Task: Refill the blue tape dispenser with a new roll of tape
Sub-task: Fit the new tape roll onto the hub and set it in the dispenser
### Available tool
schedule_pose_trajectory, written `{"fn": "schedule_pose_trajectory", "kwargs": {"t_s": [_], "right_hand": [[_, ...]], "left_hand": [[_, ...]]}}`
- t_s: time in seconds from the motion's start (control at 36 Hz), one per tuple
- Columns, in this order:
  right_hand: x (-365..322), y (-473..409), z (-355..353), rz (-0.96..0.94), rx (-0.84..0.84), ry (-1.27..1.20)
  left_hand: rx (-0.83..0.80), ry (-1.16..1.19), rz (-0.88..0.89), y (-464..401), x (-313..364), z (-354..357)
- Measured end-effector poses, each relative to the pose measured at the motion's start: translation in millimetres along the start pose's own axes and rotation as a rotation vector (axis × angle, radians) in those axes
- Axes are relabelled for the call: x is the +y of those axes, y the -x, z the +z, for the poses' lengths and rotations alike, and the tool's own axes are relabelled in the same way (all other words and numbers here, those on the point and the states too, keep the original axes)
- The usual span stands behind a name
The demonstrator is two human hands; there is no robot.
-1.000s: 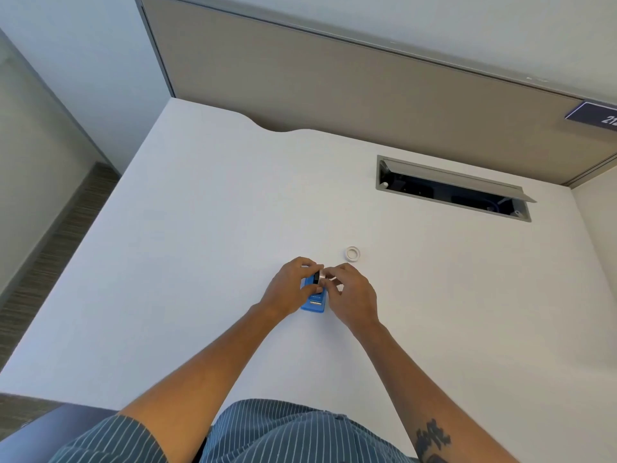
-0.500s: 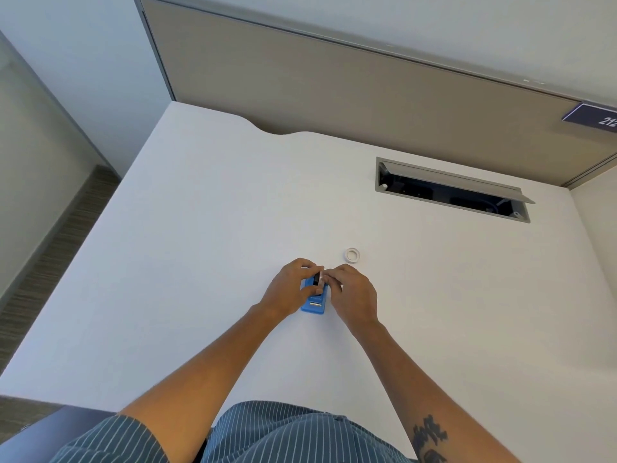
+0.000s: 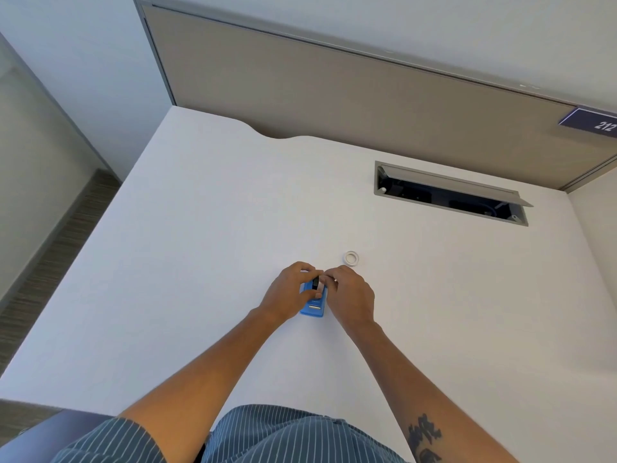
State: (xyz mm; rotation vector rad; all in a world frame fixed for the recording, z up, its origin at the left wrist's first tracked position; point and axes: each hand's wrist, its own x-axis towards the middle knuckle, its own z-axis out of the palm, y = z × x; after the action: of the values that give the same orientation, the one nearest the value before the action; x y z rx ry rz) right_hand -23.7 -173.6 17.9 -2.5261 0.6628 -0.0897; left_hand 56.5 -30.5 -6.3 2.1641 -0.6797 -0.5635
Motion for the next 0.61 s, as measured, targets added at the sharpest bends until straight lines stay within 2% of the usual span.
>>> {"fn": "schedule_pose_trajectory", "kwargs": {"t_s": [0.61], "right_hand": [[17.2, 3.9, -8.6, -0.117, -0.179, -0.043]], "left_hand": [[-0.039, -0.024, 0.051, 4.0, -4.8, -1.5]]}}
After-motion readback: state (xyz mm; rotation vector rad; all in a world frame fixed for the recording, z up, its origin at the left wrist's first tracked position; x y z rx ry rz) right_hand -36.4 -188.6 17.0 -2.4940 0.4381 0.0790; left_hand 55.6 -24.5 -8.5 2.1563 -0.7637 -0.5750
